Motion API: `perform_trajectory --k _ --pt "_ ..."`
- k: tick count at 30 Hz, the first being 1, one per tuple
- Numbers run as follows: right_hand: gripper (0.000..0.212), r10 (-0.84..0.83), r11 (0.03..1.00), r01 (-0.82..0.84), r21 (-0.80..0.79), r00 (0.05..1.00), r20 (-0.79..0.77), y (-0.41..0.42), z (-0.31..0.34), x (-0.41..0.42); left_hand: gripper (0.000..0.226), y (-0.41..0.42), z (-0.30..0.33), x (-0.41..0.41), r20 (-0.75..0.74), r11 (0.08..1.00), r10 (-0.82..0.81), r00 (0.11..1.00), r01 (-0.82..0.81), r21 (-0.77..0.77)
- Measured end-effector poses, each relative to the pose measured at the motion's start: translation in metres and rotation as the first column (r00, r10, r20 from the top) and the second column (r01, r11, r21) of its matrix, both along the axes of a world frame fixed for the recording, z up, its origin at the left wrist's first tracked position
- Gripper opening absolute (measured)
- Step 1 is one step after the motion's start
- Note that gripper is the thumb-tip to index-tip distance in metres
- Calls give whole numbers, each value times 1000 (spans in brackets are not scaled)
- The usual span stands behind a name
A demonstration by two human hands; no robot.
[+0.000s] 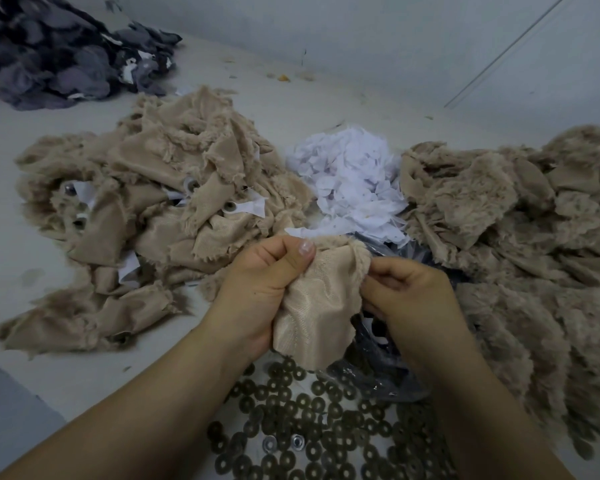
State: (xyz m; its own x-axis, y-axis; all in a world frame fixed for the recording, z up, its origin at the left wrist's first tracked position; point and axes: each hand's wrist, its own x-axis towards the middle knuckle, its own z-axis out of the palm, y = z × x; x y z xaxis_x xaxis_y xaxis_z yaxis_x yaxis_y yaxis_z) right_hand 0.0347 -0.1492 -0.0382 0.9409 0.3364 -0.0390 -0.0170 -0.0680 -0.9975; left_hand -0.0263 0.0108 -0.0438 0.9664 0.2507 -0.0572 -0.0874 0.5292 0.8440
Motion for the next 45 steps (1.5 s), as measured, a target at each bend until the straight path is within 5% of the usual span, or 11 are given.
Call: perform_trajectory --k 3,7,26,31,35,39,42,45 --pt "19 143 957 -24 289 905 -400 5 2 -5 10 -5 0 -1 23 998 -3 1000 1 63" --pt "36 212 940 -10 341 801 -561 9 2 -9 9 -9 -1 -2 51 989 -10 999 3 147" --pt "16 58 936 113 332 884 -464 14 -8 -17 28 -18 0 -4 141 869 124 982 -177 462" --pt "30 91 923 102 370 879 -469 13 -8 -17 27 -16 1 -3 127 863 113 985 -161 479" --pt "21 83 943 70 324 898 -433 11 -8 -16 25 -12 2 -2 110 864 126 986 -164 475" --pt "41 85 934 92 344 881 -465 9 0 -17 24 -8 4 -1 140 800 146 979 -200 565" --pt "59 75 965 5 261 952 -296 10 -1 -19 20 -11 5 -1 175 764 125 977 -208 611" --pt "39 19 976 28 214 977 -214 10 -2 -20 19 -13 4 -2 185 767 114 976 -205 608"
